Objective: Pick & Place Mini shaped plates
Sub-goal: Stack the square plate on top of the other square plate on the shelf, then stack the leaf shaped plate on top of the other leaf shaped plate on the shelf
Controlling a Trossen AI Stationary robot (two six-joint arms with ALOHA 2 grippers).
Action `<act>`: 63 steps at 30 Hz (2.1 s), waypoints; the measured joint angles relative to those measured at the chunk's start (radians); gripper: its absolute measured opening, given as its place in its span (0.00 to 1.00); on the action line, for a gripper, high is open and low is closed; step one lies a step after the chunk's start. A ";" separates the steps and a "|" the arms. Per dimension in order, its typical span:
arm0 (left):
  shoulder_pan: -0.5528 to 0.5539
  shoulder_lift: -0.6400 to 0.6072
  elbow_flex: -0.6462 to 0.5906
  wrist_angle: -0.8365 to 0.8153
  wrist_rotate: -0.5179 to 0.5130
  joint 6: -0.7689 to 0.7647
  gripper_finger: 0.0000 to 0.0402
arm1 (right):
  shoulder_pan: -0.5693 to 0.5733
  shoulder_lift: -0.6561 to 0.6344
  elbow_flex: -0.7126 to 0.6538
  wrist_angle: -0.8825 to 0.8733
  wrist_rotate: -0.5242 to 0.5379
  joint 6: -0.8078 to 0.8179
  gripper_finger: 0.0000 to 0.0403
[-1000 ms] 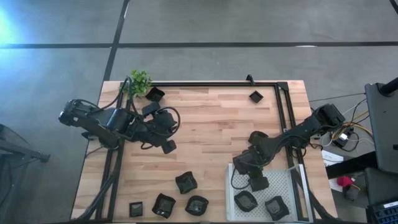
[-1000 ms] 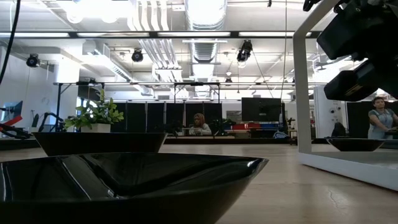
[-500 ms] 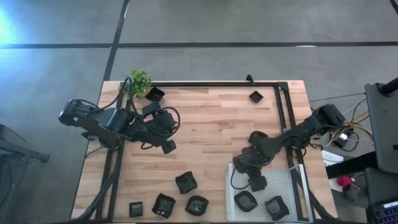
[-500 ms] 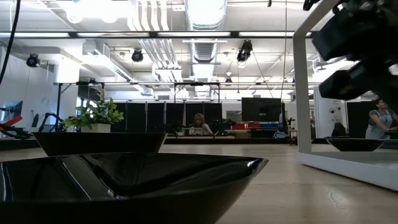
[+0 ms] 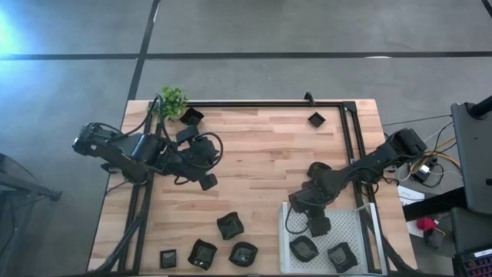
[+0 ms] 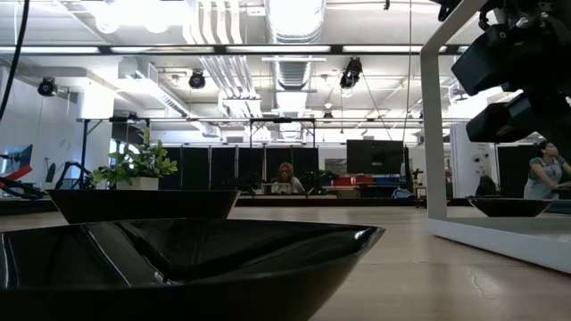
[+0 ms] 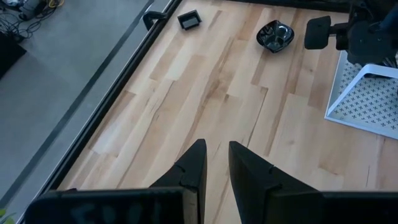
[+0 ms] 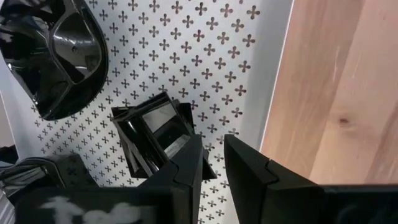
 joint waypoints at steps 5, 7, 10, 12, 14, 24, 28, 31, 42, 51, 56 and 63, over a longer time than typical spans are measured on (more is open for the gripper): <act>0.000 0.000 0.000 0.000 0.000 0.001 0.15 | 0.000 0.000 0.000 0.000 0.000 0.000 0.16; 0.000 0.000 0.000 0.000 0.000 0.001 0.15 | 0.000 0.001 -0.001 0.002 0.000 0.000 0.16; 0.000 0.000 0.000 0.000 0.000 0.001 0.15 | 0.000 0.010 -0.002 0.004 0.001 0.000 0.16; 0.000 0.000 0.000 0.000 0.000 0.003 0.15 | 0.000 0.022 -0.002 0.006 0.001 0.000 0.16; 0.000 0.000 0.000 0.000 0.000 0.006 0.15 | 0.000 0.029 -0.003 0.005 0.001 0.000 0.16; 0.000 0.000 0.000 -0.001 -0.002 0.015 0.15 | 0.007 0.030 -0.002 -0.015 -0.110 0.023 0.15; -0.001 0.000 0.000 -0.001 -0.002 0.027 0.15 | 0.007 0.029 -0.002 -0.044 -0.116 0.059 0.15; -0.001 0.000 0.000 0.000 -0.002 0.027 0.15 | 0.007 0.023 -0.002 -0.083 -0.123 0.071 0.15; -0.002 0.000 0.000 -0.001 -0.003 0.022 0.15 | 0.006 -0.120 -0.001 -0.120 -0.026 0.151 0.13; -0.003 0.000 0.000 0.000 -0.003 0.018 0.15 | 0.006 -0.298 -0.001 -0.121 0.198 0.329 0.13; -0.003 0.000 0.000 0.000 -0.003 0.001 0.15 | 0.006 -0.389 -0.001 -0.126 0.349 0.446 0.13; -0.003 0.000 -0.036 0.029 -0.003 -0.005 0.15 | 0.003 -0.465 -0.001 -0.129 0.493 0.567 0.13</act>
